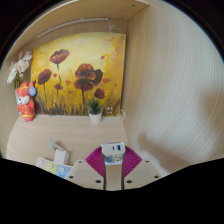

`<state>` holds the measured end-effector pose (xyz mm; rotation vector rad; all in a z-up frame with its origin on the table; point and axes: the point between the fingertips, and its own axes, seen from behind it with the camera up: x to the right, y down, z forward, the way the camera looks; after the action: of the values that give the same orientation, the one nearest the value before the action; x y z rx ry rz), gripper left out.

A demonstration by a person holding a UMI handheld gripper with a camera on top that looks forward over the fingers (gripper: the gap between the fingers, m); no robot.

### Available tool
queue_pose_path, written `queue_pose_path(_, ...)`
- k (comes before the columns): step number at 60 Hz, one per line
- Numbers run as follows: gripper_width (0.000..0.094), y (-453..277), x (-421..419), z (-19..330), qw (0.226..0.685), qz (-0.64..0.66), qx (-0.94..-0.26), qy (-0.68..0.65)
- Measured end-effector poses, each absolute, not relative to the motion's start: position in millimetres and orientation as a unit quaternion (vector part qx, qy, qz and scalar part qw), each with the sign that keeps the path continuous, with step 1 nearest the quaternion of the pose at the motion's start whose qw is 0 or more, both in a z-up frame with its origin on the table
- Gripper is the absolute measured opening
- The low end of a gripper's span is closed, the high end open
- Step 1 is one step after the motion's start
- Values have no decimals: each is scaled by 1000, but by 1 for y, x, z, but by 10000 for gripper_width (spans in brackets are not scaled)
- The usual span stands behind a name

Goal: Unplug charger

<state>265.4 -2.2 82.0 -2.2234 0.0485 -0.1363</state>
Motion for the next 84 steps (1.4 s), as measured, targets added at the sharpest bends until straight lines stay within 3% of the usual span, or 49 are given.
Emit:
queue_pose_path(14,225,-31,270,5,375,-31,-925,54)
queue_pose_path(24,357,-33,270,-2,372,-42,-926,42)
queue_pose_path(34,668,-30,262,63,422,-53,-903,63)
queue_pose_path(45,761,-50,204,193,505,-39,-861,58)
queue_pose_path(52,765,-84,151,246,540,-21,-840,52)
queue_pose_path(59,769,-122,94,265,551,-6,-834,33)
queue_pose_path(84,773,-218,-44,256,531,40,-846,-35)
